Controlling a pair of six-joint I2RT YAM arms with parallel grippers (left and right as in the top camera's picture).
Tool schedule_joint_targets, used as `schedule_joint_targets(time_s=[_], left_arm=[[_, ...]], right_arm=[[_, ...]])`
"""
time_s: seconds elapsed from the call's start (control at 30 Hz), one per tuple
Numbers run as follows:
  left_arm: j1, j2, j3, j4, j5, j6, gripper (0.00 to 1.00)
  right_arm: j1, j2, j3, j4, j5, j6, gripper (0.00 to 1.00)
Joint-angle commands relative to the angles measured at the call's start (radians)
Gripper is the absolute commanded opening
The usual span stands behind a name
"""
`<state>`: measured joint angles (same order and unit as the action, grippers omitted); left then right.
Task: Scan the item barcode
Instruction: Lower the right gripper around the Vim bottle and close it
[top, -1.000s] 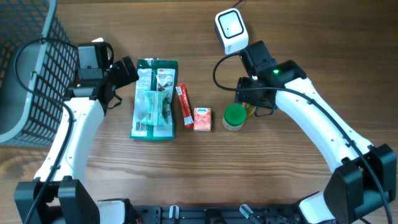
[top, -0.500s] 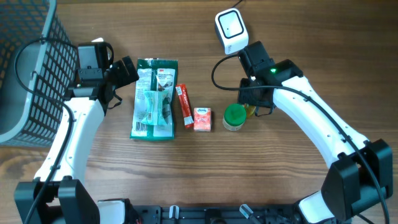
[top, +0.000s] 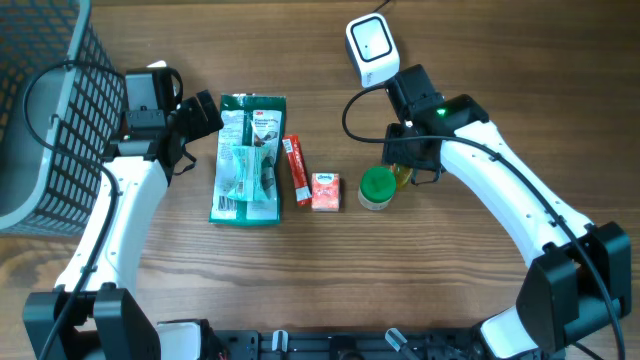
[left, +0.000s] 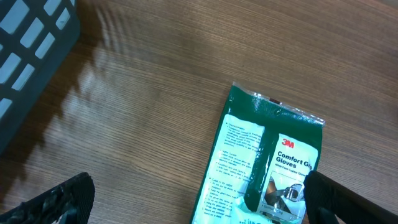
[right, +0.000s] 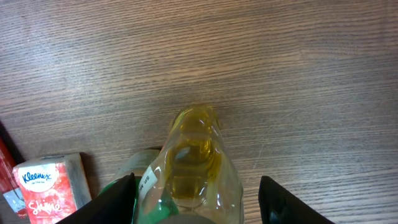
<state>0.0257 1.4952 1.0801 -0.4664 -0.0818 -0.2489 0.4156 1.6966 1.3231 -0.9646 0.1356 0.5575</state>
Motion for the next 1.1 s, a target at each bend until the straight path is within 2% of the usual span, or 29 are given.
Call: schedule_joint_targets(time_s=[0.0, 0.1, 0.17, 0.27, 0.3, 0.37, 0.5, 0.7, 1.07], left_arm=[[0.003, -0.003, 0.008, 0.003, -0.01, 0.009, 1.0], [0.003, -0.003, 0.008, 0.003, -0.01, 0.009, 1.0], [0.003, -0.003, 0.008, 0.003, -0.01, 0.009, 1.0], [0.003, -0.003, 0.008, 0.002, -0.01, 0.009, 1.0], [0.003, -0.003, 0.008, 0.003, -0.01, 0.009, 1.0], [0.003, -0.003, 0.008, 0.003, -0.01, 0.009, 1.0], [0.003, -0.003, 0.008, 0.002, -0.01, 0.009, 1.0], [0.003, -0.003, 0.008, 0.002, -0.01, 0.009, 1.0], [0.003, -0.003, 0.008, 0.003, -0.01, 0.009, 1.0]], right_arm=[[-0.003, 0.016, 0.01, -0.012, 0.014, 0.022, 0.63], [-0.003, 0.016, 0.01, -0.009, 0.014, 0.022, 0.63], [-0.003, 0.016, 0.01, -0.01, 0.013, 0.022, 0.57], [-0.003, 0.016, 0.01, -0.016, 0.013, 0.023, 0.57], [-0.003, 0.016, 0.01, -0.018, 0.013, 0.022, 0.58], [-0.003, 0.016, 0.01, -0.018, 0.013, 0.026, 0.68], [-0.003, 0.016, 0.01, -0.003, -0.004, 0.048, 0.68], [-0.003, 0.016, 0.01, 0.005, -0.013, 0.048, 0.59], [-0.001, 0.029, 0.01, 0.007, -0.013, 0.045, 0.59]])
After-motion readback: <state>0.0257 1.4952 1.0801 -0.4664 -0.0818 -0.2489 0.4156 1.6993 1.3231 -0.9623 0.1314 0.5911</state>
